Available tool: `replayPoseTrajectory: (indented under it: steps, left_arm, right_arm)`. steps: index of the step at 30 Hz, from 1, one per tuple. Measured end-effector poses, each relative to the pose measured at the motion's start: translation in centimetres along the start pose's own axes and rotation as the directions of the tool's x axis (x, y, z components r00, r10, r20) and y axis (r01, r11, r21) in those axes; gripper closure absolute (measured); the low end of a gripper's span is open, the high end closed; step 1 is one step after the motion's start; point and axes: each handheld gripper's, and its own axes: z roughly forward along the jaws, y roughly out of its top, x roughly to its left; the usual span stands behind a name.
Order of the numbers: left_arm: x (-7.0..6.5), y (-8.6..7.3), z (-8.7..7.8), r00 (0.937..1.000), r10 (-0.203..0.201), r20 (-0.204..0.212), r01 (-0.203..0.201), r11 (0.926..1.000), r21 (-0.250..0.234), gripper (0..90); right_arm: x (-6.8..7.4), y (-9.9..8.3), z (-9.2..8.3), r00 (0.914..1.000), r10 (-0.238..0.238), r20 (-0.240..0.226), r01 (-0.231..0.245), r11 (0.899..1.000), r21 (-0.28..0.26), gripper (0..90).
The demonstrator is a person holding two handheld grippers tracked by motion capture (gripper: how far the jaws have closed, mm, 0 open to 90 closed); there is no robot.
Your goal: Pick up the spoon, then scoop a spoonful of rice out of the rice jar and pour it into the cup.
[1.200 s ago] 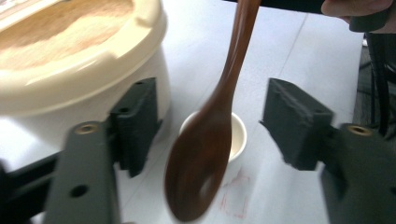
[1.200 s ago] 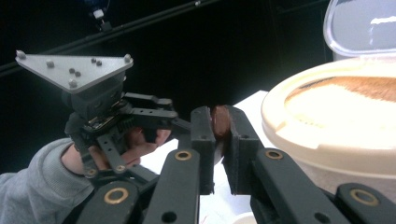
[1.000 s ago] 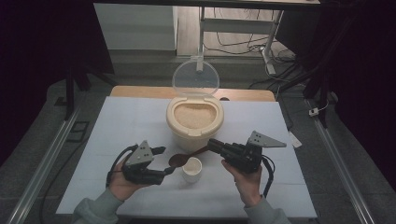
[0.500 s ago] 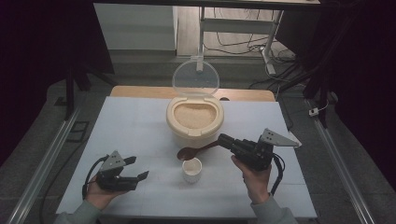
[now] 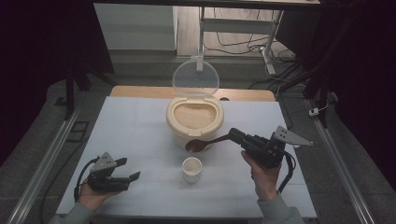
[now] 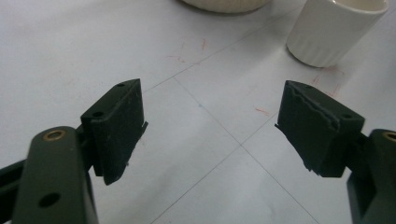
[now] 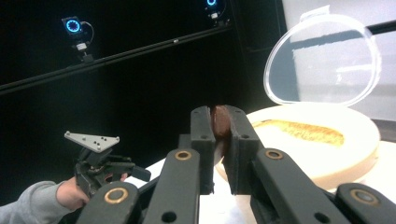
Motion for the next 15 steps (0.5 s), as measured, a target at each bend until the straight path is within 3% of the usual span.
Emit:
replayPoseTrajectory:
  steps: [15]
  left_arm:
    - [-0.1, 0.1, 0.3, 1.0000, -0.006, 0.008, 0.006, 0.9998, 0.021, 18.4]
  right_arm:
    - [-0.6, 1.5, -0.7, 0.9993, -0.024, 0.029, 0.025, 0.998, -0.049, 83.2]
